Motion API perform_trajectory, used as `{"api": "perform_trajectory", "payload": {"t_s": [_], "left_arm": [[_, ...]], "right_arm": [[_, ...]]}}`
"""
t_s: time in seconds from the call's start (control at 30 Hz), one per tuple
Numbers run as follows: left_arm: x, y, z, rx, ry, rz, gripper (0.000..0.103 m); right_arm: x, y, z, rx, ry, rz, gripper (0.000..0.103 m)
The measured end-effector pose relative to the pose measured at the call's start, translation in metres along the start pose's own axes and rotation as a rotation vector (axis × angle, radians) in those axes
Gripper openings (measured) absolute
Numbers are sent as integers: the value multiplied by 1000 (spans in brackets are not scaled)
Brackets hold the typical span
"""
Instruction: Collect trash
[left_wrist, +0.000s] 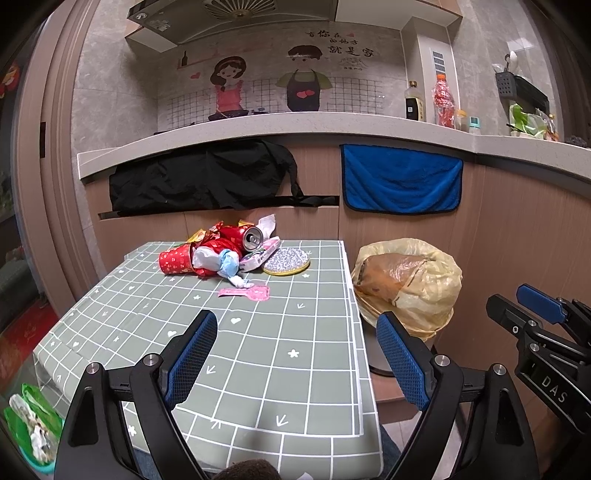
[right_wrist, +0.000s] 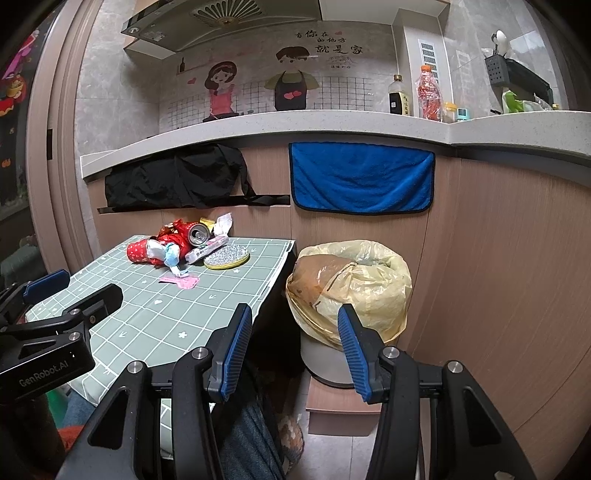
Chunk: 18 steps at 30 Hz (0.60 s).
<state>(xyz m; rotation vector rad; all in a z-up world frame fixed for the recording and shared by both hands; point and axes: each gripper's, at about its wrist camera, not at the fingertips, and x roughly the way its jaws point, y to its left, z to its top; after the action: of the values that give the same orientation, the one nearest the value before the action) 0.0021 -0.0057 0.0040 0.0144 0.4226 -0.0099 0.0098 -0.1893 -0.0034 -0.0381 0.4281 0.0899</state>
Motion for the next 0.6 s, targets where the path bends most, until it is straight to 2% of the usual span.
{"api": "perform_trajectory", "payload": {"t_s": [0.6], "left_arm": [[-1,3,2,-3,-4,0,88]], "right_arm": [[0,2,0,0,-3,-2,46]]}}
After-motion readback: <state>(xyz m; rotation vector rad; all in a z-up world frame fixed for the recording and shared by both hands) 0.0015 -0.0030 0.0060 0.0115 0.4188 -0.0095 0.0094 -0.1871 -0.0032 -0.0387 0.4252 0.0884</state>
